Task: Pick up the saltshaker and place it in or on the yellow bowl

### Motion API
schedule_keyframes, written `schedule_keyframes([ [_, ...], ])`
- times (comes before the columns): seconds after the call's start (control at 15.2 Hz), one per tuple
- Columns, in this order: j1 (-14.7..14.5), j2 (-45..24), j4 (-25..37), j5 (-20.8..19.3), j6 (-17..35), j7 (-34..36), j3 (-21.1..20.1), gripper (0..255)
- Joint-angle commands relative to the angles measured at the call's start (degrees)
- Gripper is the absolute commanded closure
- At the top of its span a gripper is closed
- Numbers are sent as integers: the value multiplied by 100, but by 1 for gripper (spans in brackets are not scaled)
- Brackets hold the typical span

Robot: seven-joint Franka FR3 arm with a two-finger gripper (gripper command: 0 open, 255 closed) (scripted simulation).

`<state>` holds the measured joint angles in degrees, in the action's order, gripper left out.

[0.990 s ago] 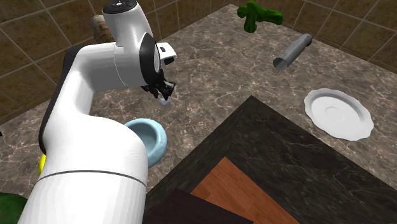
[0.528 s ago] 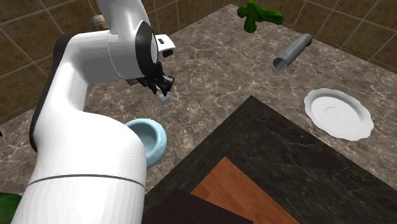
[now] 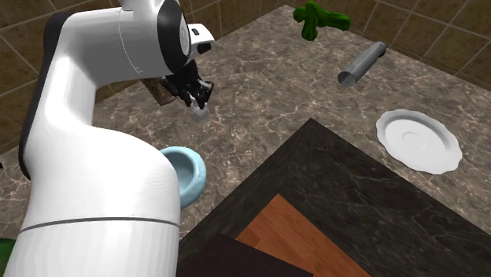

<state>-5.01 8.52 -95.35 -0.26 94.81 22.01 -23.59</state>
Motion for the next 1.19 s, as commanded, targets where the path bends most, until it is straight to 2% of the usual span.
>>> schedule_keyframes([
  [0.0,0,-62,226,-25,-171,11,-10,255],
  [0.59,-22,-423,1339,-177,-957,83,-84,255],
  [1.12,-117,-935,2601,-427,-1763,195,-207,255],
])
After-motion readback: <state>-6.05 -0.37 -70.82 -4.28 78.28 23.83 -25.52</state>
